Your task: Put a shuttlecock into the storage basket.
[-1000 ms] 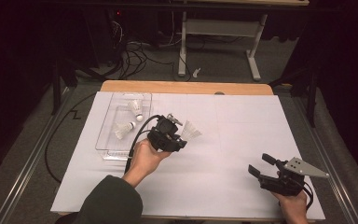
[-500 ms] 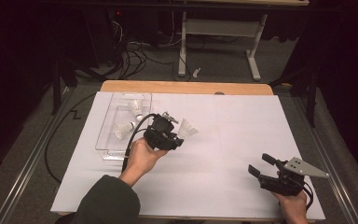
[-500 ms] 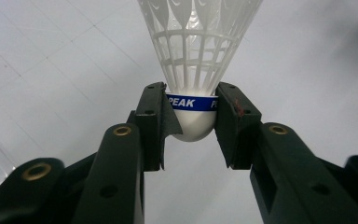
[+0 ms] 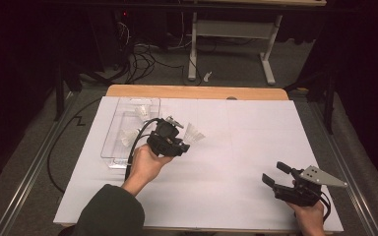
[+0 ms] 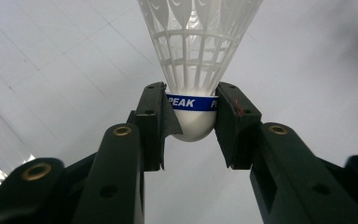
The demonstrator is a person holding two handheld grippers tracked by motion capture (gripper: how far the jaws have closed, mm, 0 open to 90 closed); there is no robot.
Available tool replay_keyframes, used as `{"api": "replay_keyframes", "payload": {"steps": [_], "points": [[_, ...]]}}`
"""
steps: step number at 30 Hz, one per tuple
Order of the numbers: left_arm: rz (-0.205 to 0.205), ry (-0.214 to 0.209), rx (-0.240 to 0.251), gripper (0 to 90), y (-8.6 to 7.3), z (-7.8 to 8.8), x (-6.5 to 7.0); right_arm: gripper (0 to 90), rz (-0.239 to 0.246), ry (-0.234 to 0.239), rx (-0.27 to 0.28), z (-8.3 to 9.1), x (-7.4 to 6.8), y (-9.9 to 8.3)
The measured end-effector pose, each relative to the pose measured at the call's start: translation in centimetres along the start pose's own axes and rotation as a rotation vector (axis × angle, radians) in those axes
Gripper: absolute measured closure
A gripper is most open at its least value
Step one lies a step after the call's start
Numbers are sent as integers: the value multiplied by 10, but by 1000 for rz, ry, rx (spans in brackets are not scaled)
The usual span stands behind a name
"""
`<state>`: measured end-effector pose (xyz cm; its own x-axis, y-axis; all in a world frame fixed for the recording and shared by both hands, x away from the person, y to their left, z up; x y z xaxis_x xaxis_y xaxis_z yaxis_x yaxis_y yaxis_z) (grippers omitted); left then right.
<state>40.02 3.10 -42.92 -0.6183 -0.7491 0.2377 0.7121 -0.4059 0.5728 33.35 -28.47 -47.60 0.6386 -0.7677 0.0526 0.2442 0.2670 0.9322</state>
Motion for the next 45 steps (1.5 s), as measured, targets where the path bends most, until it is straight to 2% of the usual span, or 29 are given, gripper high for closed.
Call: {"api": "replay_keyframes", "payload": {"steps": [15,45], "points": [[16,10,12,654,-1,6,-7,252,1,0,1,0,0,0],[72,52,40,654,-8,31,-33,252,4,1,-4,0,0,0]]}}
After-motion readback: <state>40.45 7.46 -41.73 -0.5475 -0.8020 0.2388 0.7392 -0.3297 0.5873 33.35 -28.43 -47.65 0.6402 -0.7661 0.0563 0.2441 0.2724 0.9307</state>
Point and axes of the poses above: each handheld gripper's, and its own axes: z roughly backward along the jaws, y roughly out of its top, x roughly to its right, the point moved 8 cm from there along -z, roughly forward along the jaws, and after that the axes turned 9 degrees about z, right-handed, at the moved point
